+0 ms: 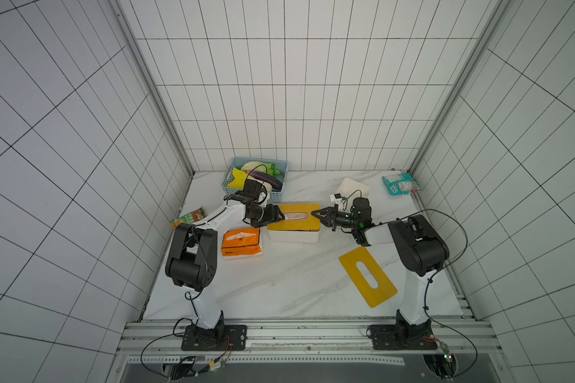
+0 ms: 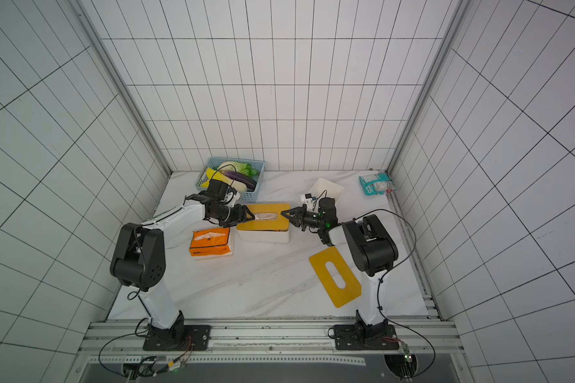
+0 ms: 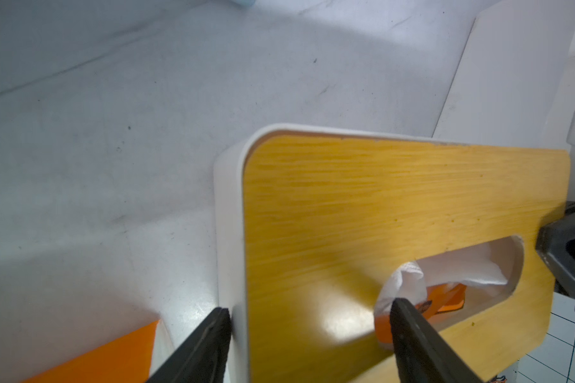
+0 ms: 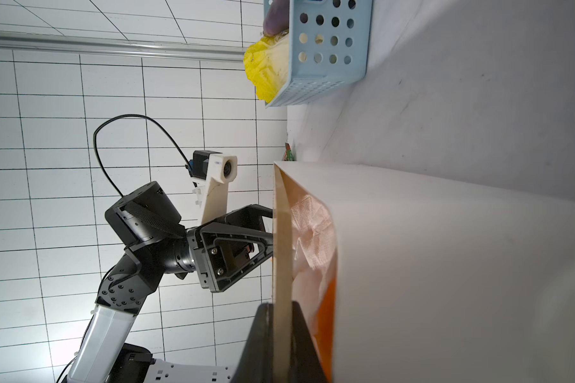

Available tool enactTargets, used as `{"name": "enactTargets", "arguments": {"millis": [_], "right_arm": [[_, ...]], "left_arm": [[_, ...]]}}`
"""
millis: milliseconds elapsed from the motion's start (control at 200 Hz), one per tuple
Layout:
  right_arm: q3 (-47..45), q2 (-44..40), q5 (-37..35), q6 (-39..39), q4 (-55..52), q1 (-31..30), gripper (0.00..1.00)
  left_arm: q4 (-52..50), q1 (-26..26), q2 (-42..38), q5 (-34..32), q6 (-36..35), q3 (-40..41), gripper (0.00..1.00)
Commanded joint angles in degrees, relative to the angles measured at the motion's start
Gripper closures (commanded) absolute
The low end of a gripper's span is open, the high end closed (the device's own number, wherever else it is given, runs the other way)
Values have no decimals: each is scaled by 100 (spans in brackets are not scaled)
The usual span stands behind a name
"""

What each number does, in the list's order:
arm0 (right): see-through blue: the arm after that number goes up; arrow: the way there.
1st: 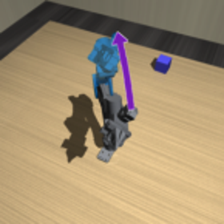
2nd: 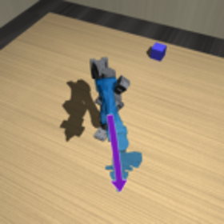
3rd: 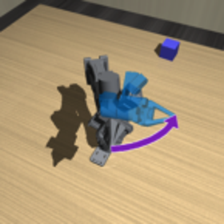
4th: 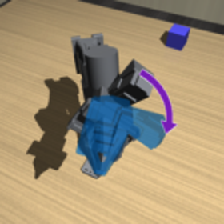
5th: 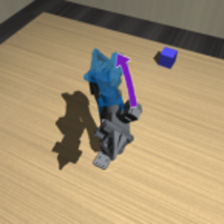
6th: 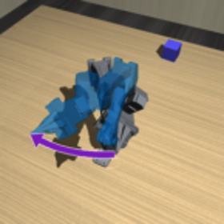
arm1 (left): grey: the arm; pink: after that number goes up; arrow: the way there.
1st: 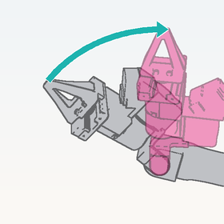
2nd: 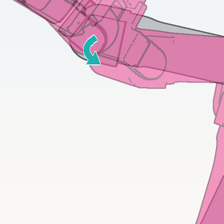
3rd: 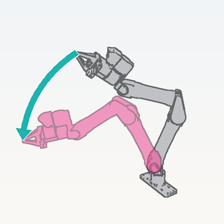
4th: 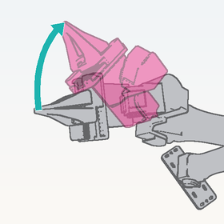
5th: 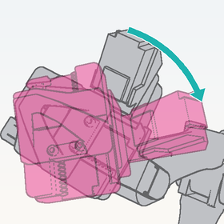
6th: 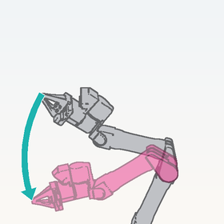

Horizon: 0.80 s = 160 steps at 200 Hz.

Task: Put the tissue paper into the tissue box
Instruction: Close the box lid on the tissue box.

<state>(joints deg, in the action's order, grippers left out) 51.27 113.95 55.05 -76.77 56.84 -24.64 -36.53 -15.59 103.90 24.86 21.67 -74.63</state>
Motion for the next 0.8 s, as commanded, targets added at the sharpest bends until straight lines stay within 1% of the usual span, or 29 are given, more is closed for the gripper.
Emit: {"name": "enactTargets", "arguments": {"millis": [0,130,230,440,620,795], "right_arm": [[-135,197,32,174,-59,-224,100],[-168,215,21,178,-34,-247,100],[-195,233,10,189,-24,-252,100],[-285,268,15,149,68,-274,100],[-345,268,36,148,95,-276,100],[-380,269,81,143,89,-278,100]], "left_arm": [[288,-84,-27,-81,61,115,27],[281,-109,-36,-194,44,124,27],[181,-162,-30,-358,-33,74,29],[-131,-264,21,-705,-250,-88,45],[-283,-321,39,-901,-345,-187,52],[-378,-339,25,-957,-393,-244,61]]}}
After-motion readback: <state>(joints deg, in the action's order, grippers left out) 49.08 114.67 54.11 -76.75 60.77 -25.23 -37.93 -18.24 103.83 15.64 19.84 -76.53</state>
